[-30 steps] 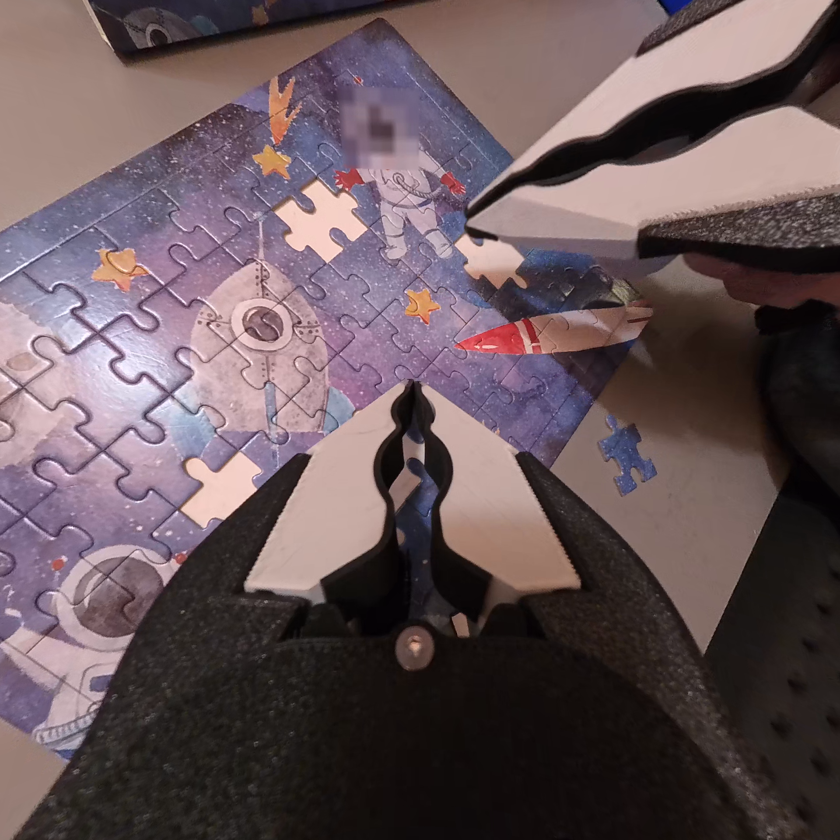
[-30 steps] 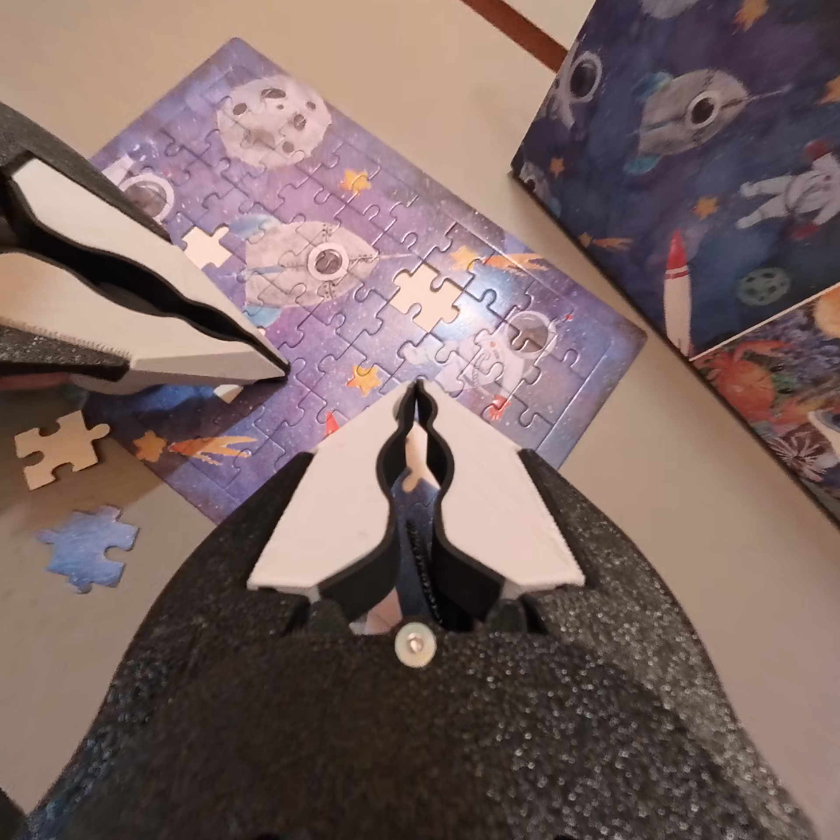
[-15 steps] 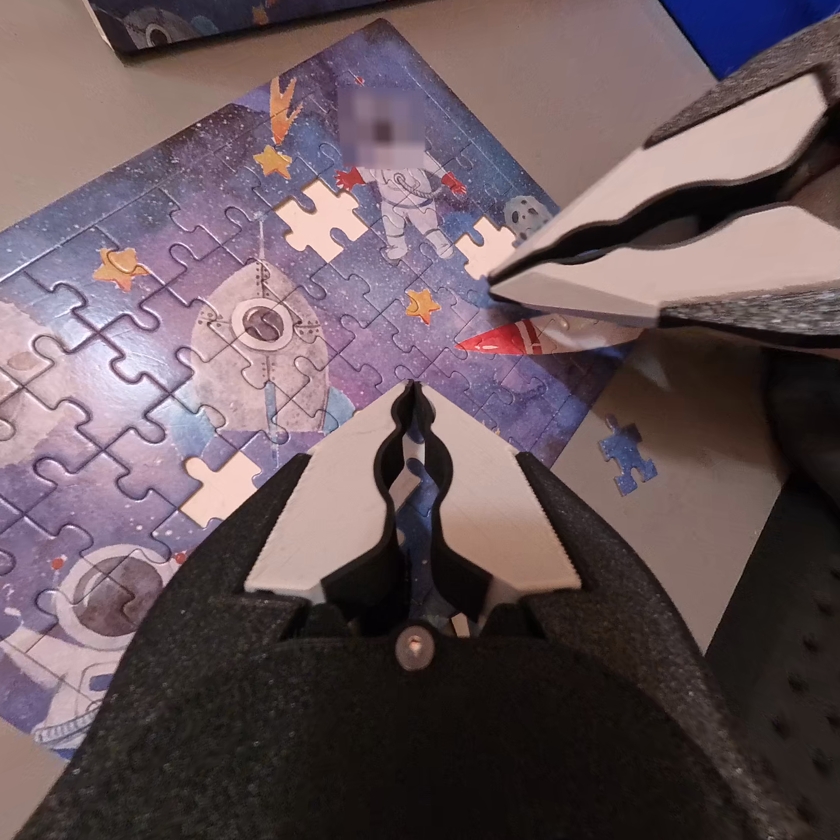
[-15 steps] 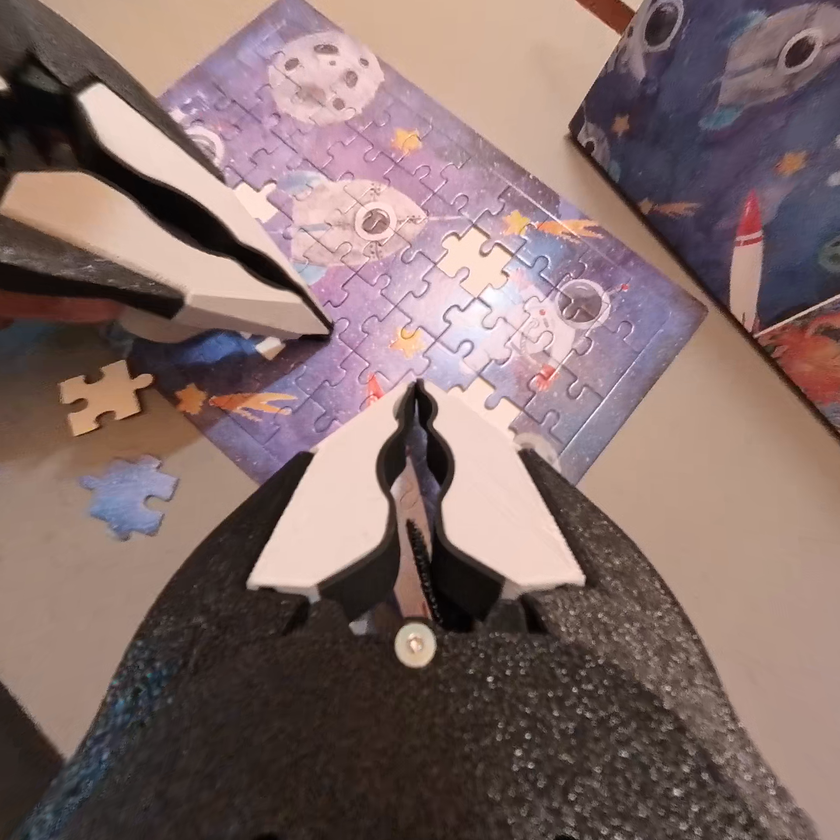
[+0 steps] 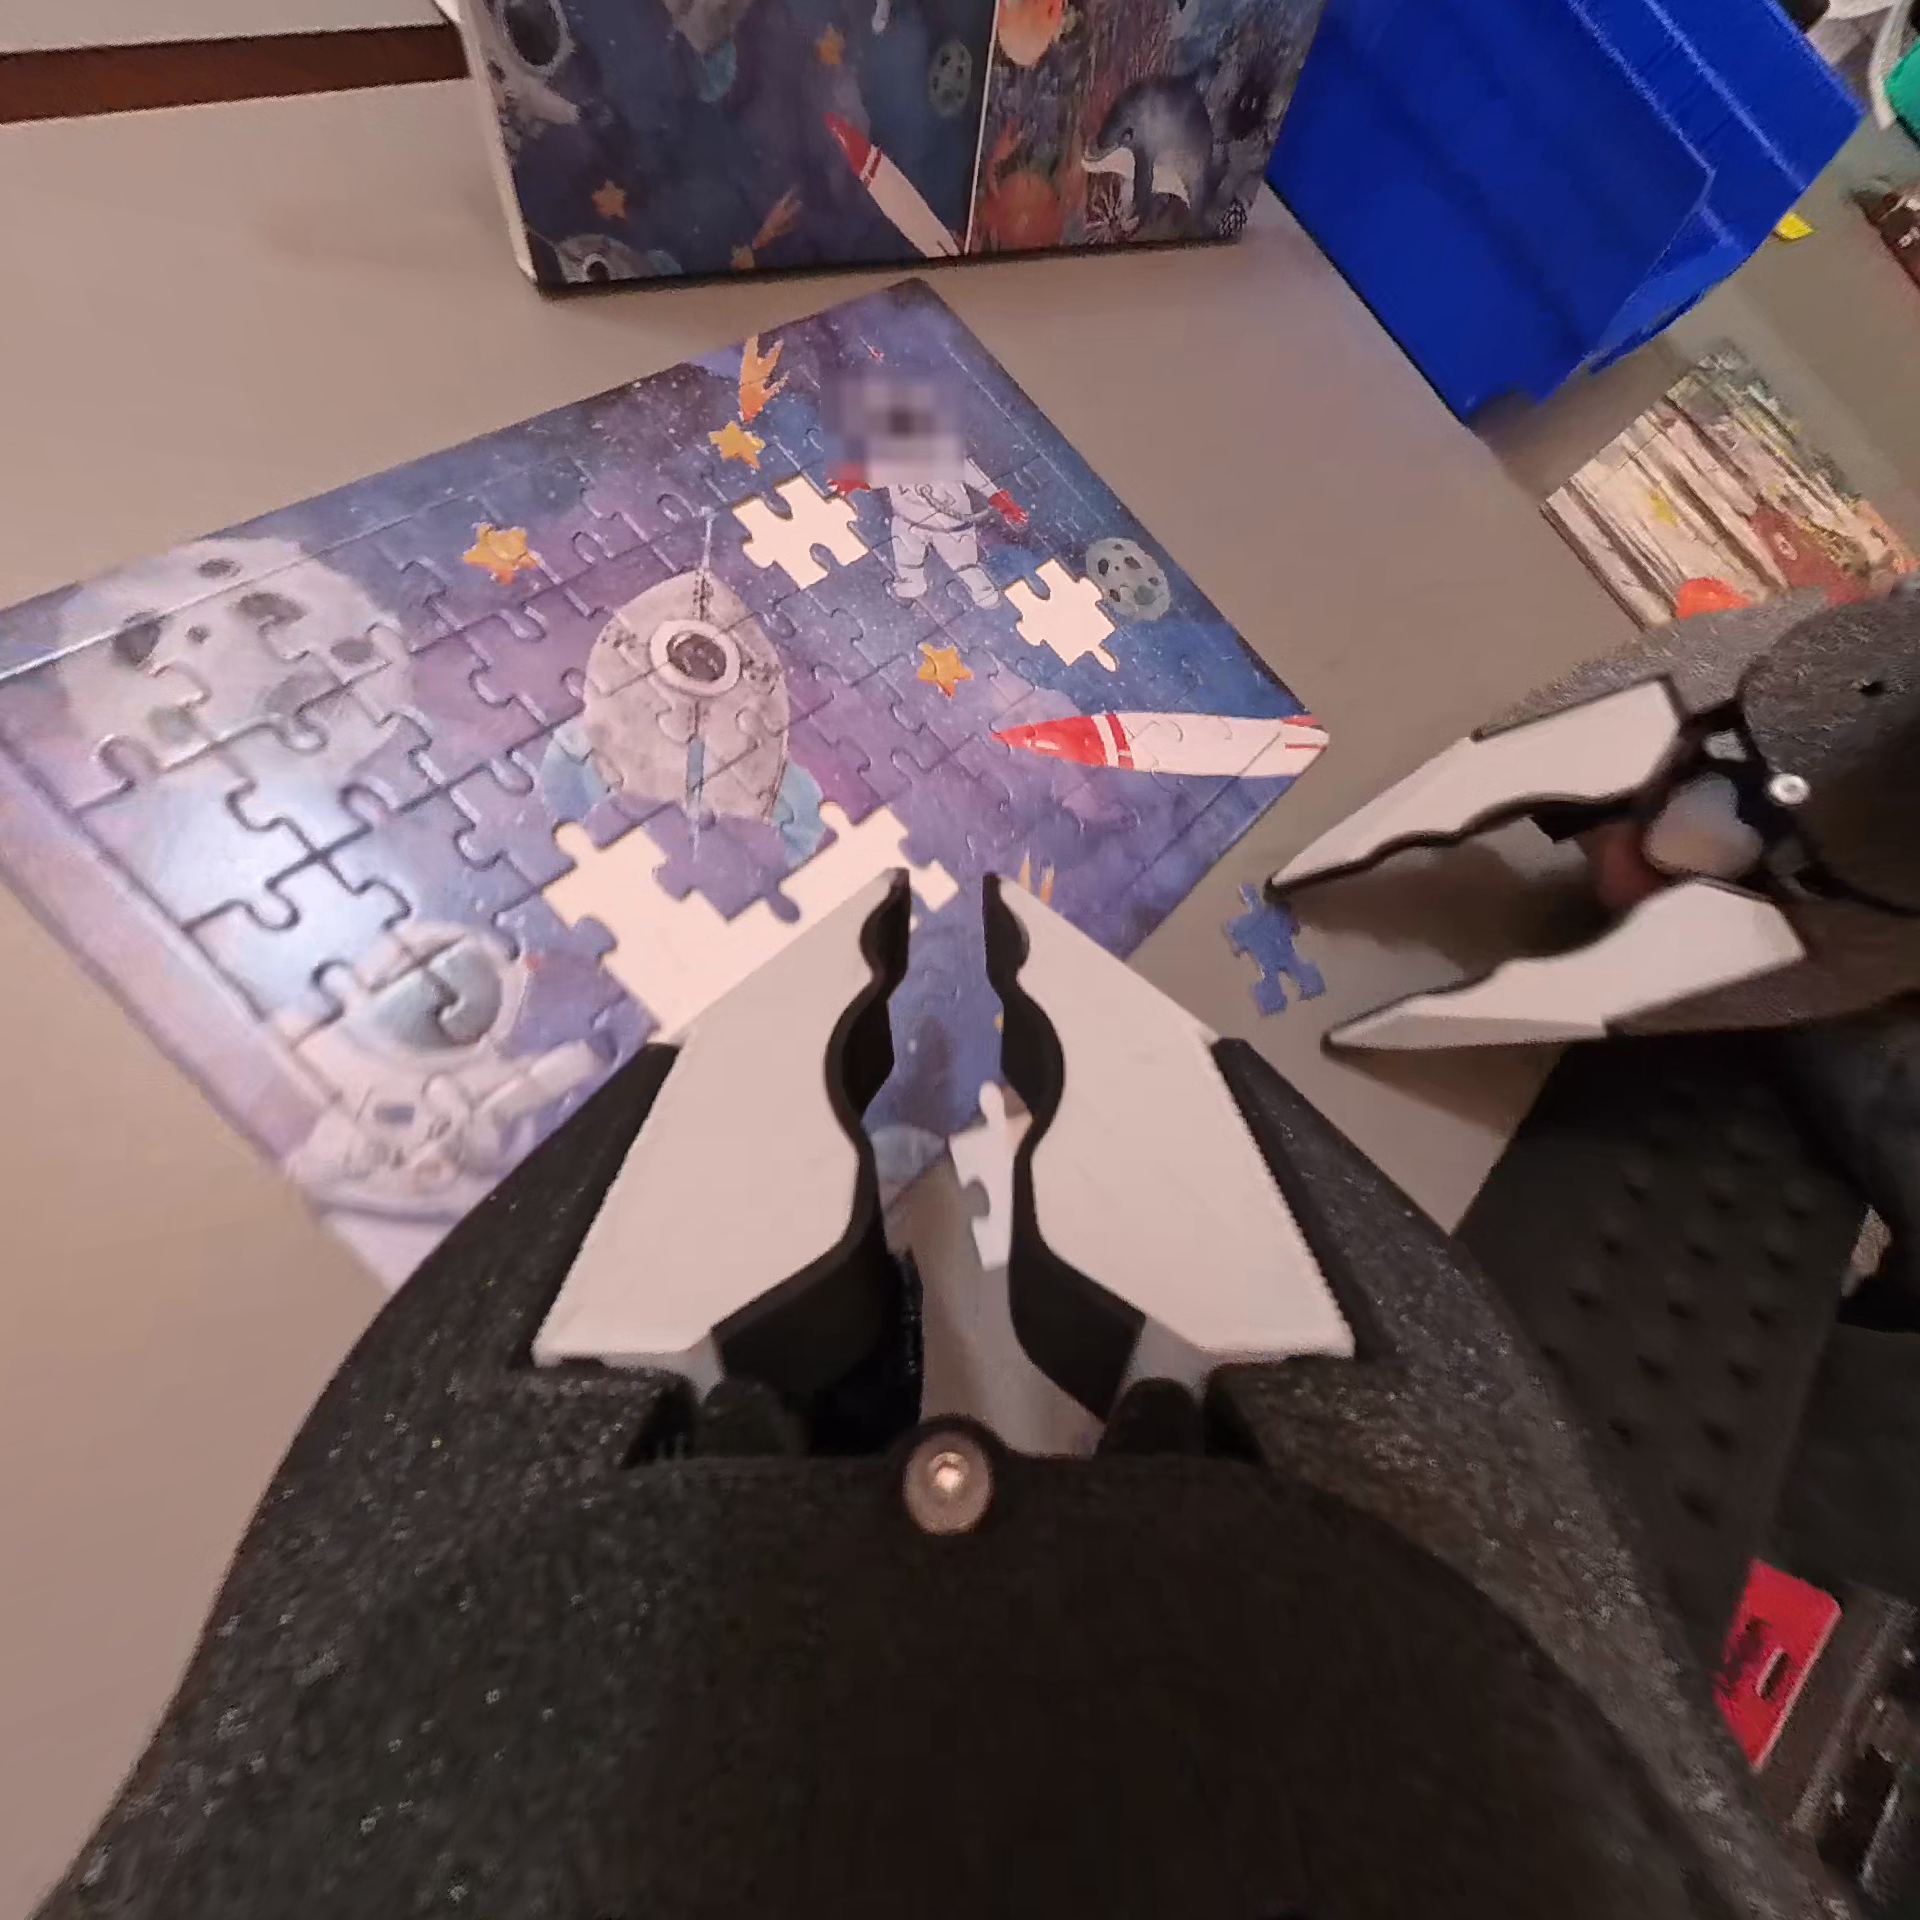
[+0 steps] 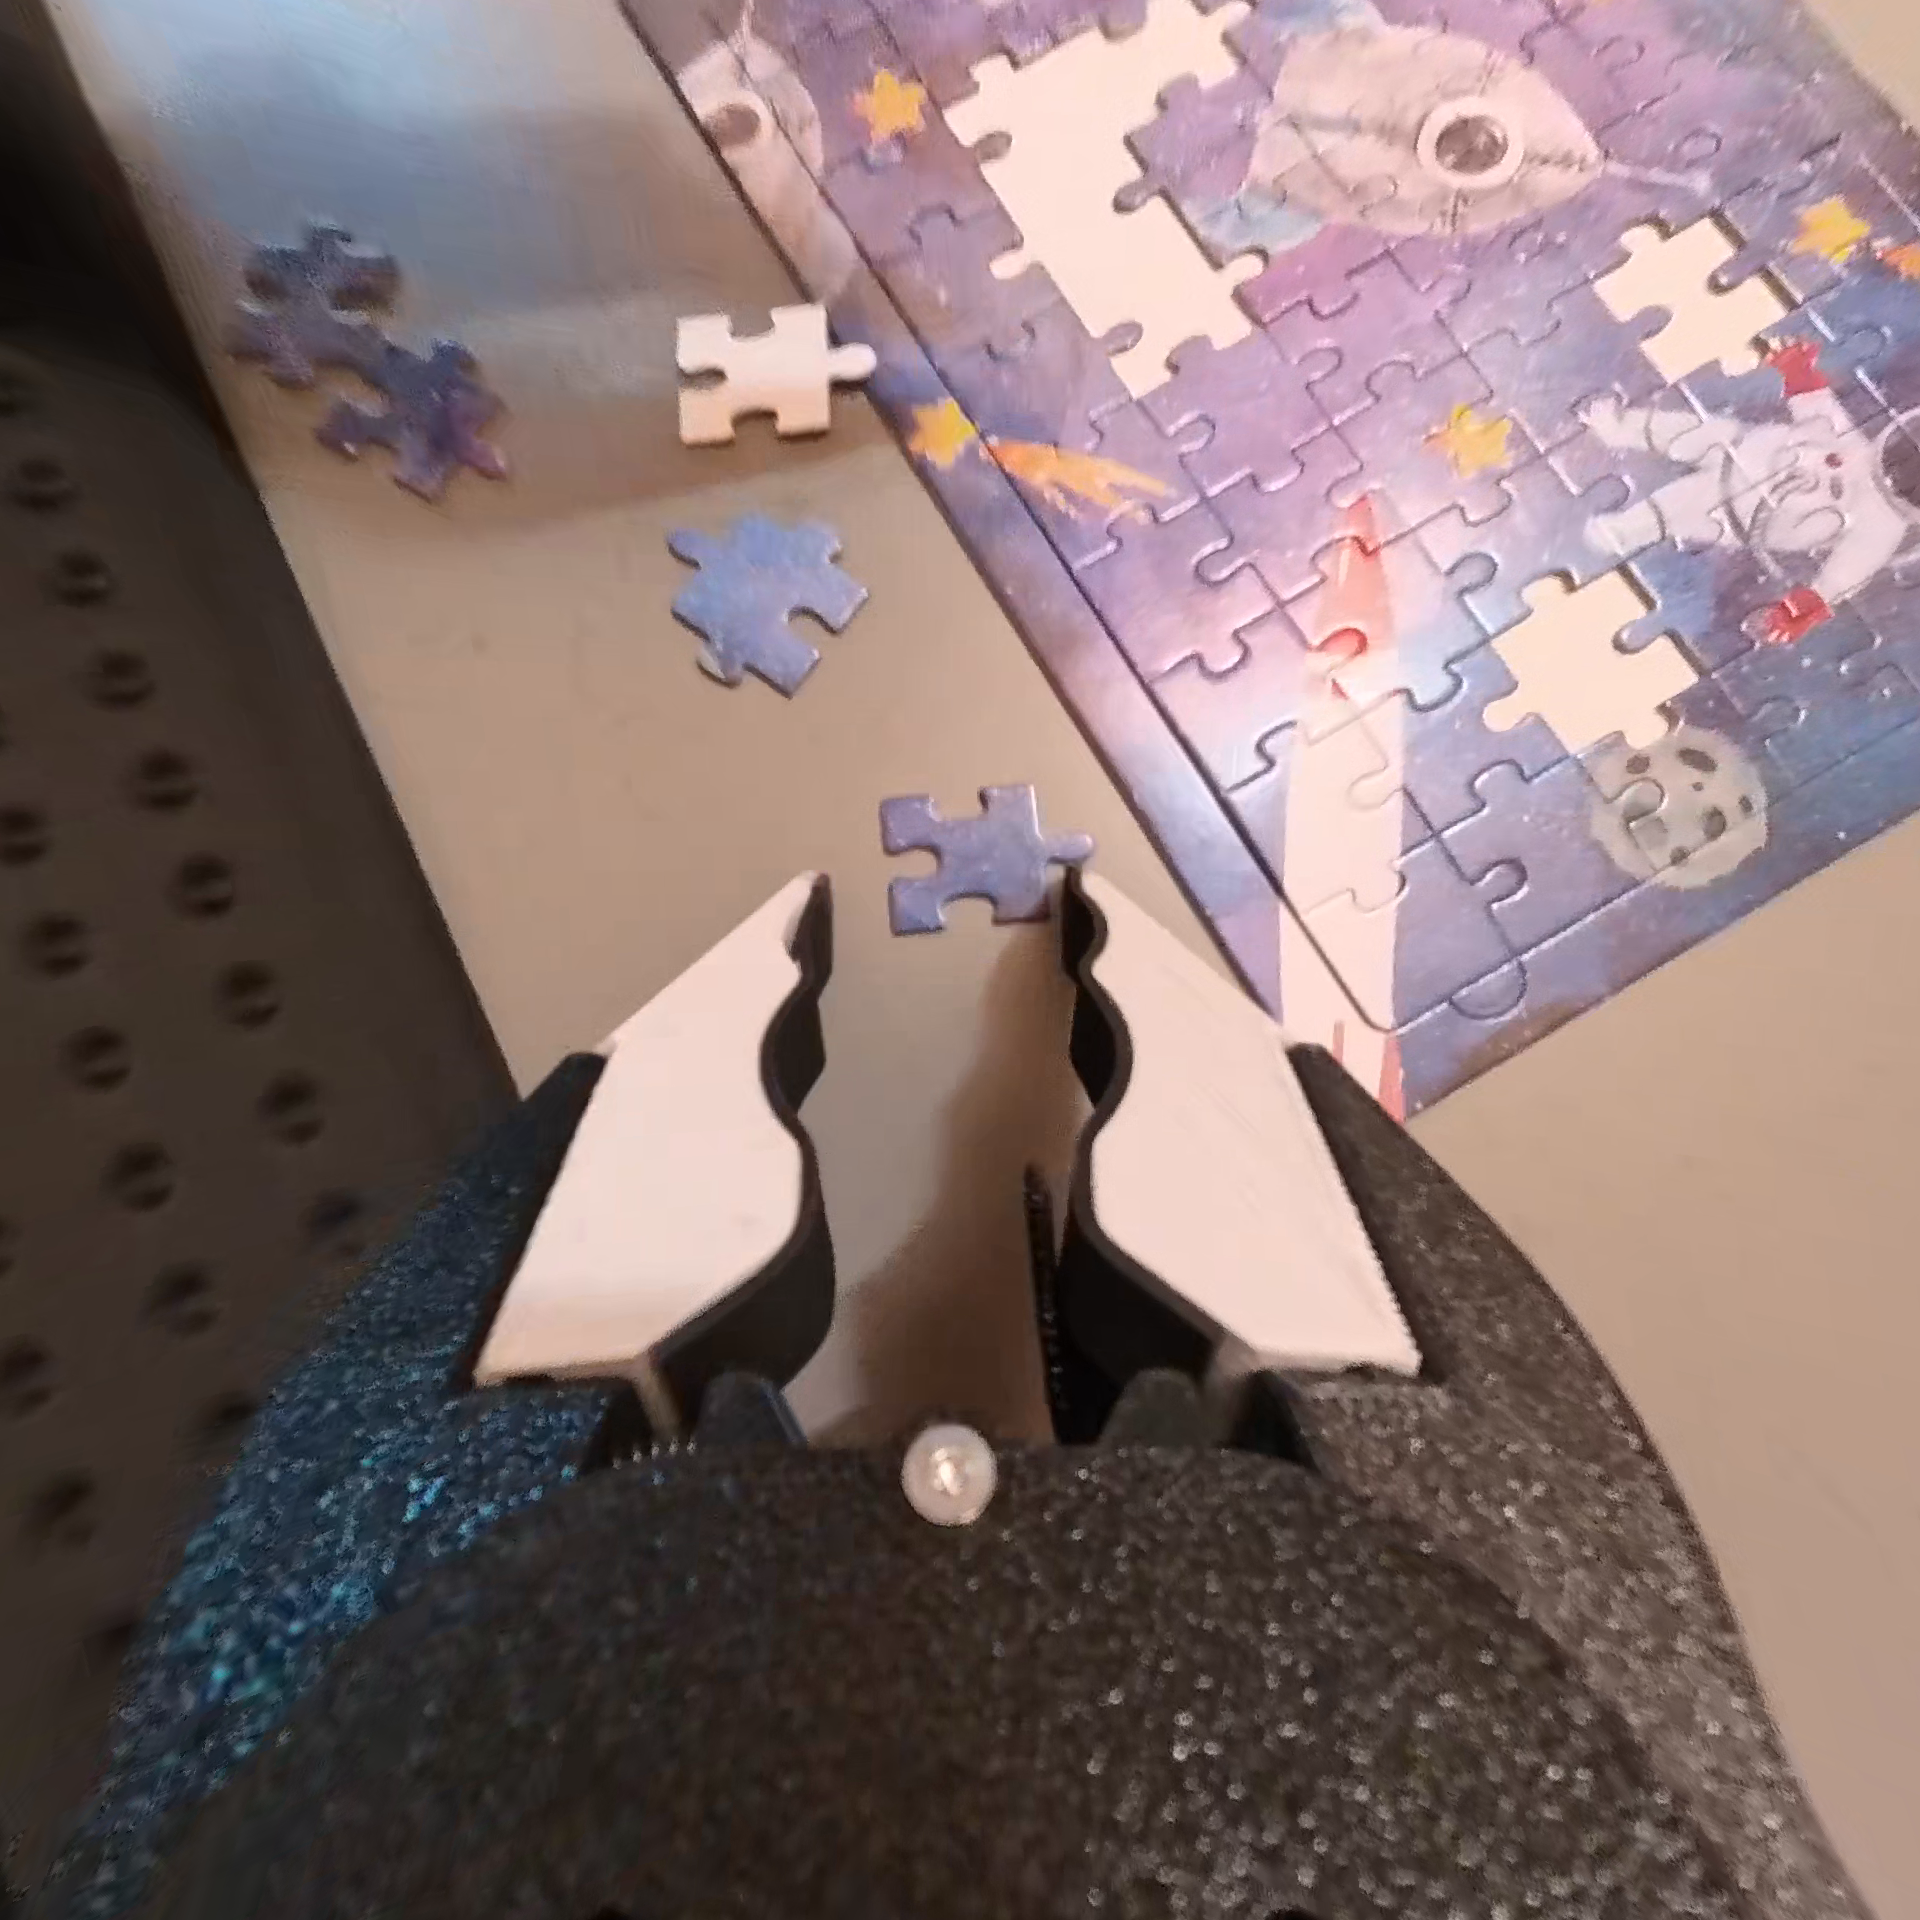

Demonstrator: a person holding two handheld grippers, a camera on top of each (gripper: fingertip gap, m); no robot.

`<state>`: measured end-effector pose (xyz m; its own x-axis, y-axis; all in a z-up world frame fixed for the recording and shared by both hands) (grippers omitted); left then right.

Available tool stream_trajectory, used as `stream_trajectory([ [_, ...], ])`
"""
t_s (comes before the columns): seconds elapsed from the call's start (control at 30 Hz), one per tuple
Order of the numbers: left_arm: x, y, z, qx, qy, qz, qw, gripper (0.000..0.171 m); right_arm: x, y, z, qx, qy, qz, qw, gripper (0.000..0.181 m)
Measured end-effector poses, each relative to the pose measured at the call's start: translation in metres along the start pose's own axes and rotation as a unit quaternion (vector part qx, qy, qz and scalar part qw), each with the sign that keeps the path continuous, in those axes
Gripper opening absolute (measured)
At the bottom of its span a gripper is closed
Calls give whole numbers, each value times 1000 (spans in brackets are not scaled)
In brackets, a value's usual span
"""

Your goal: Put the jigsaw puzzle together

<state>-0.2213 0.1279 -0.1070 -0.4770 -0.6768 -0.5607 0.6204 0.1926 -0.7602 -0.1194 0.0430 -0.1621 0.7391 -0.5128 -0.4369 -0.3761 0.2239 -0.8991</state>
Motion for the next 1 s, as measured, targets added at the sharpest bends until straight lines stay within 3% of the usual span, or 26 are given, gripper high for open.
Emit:
stream_trajectory([
  [0.13, 30, -24, 0, -15, -13, -3, 1000, 14, 1, 1, 2, 3, -6, 5, 1000, 39],
  [0.27, 46, -33, 19, 48, -49, -2, 998, 17, 0, 1, 1, -5, -16, 6, 1000, 29],
  [0.43, 44, -19, 46, 129, -64, -12, 989, 21, -4, -9, 1, 14, -44, 9, 999, 29],
  [0.63, 37, -4, 54, 115, -28, -38, 992, 22, -16, -34, 43, 77, -58, 5, 995, 29],
  [0.8, 27, -5, 60, 134, -27, -24, 990, 22, -43, -46, 40, 61, -77, 59, 993, 29],
  [0.87, 21, -9, 68, 188, -52, 1, 981, 28, -54, -48, 30, 62, -93, 82, 990, 29],
  [1.0, 7, -17, 82, 323, -121, 46, 938, 33, -76, -62, 10, 59, -97, 147, 983, 29],
])
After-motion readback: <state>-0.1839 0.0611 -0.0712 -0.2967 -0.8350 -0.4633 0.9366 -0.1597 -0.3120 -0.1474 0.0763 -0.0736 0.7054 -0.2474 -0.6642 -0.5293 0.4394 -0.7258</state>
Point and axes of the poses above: each gripper's, where its closed fingertips meet, y out along the fingers, x out of its underside, z = x × y across the jaws, the point moved 1 cm from there along -y, back along the fingers, and after that the axes turned 14 degrees about -z, right-handed, at the moved point
